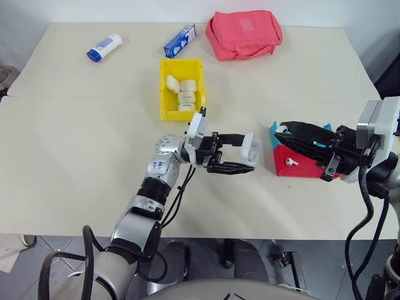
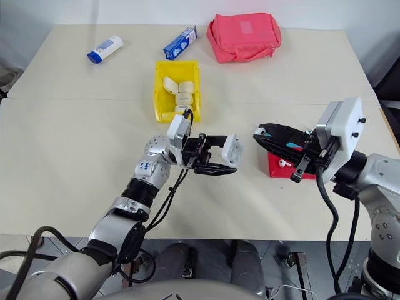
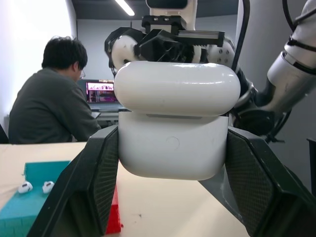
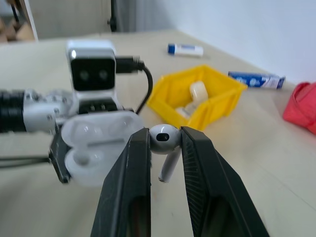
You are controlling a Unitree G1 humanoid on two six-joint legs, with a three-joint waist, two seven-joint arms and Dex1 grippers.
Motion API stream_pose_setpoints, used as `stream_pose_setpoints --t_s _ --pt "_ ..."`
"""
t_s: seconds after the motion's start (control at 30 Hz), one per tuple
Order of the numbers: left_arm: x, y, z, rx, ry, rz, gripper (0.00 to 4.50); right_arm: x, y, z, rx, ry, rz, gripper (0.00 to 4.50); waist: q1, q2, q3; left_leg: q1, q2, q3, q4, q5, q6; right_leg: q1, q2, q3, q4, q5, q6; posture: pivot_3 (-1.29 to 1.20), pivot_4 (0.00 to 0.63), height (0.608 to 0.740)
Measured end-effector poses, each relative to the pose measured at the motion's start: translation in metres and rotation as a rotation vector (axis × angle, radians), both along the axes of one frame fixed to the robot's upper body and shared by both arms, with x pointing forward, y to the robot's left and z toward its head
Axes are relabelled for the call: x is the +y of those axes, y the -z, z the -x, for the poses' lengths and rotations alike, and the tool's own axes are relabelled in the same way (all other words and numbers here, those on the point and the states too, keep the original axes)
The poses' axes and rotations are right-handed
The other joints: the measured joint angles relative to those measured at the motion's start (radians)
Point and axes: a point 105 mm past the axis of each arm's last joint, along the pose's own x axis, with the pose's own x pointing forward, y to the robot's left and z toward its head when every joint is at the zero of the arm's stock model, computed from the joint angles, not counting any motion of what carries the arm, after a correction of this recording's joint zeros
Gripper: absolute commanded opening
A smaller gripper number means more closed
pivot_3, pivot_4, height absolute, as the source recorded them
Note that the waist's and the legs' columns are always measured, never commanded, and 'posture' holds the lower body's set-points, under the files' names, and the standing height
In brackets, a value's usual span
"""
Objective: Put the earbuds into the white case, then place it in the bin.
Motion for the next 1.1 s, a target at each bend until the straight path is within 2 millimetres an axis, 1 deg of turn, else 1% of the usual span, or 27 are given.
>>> stream_pose_setpoints --t_s 0.1,0.3,0.53,0.77,0.93,1.1 --pt "-0.002 -0.001 0.001 0.007 0.009 0.006 2.8 0.008 -0.001 -0.003 0.005 -0.03 -0.058 0.51 -0.001 0.0 0.0 0.0 0.0 0.0 0.0 0.0 0.0 0.0 0.0 0.0 0.001 0.0 0.0 0.0 0.15 0.74" --pt "-0.001 -0.005 0.003 -0.011 0.013 0.009 2.8 0.013 -0.002 -0.009 0.007 -0.05 -0.121 0.51 0.0 0.0 0.0 0.0 0.0 0.0 0.0 0.0 0.001 0.0 0.0 0.001 0.0 0.0 0.0 0.0 0.15 0.74" --pt "-0.001 -0.007 0.003 -0.01 0.015 0.013 2.8 0.018 0.004 -0.01 0.017 -0.066 -0.139 0.51 0.0 0.0 0.0 0.0 0.0 0.001 0.0 0.0 0.001 -0.001 0.0 0.001 0.0 0.0 0.0 0.0 0.15 0.74" --pt "-0.001 -0.007 0.002 -0.008 0.011 0.017 2.8 0.021 0.003 -0.008 0.016 -0.083 -0.161 0.51 0.0 0.0 0.0 0.0 0.0 0.0 0.0 0.0 0.001 -0.001 0.0 0.0 0.0 0.0 0.0 0.0 0.15 0.74" --pt "0.0 -0.009 0.001 -0.007 0.009 0.023 2.8 0.025 0.01 -0.007 0.037 -0.097 -0.162 0.51 0.0 0.0 0.0 0.0 0.0 0.001 0.0 0.0 0.001 -0.001 0.0 0.0 0.0 0.0 0.0 0.0 0.15 0.74" --pt "0.0 -0.01 0.001 -0.001 0.011 0.022 2.8 0.025 0.012 -0.009 0.022 -0.096 -0.158 0.51 0.0 0.0 0.0 0.0 0.0 0.001 0.0 0.0 0.001 -0.001 0.0 0.0 0.0 0.0 0.0 0.0 0.15 0.74"
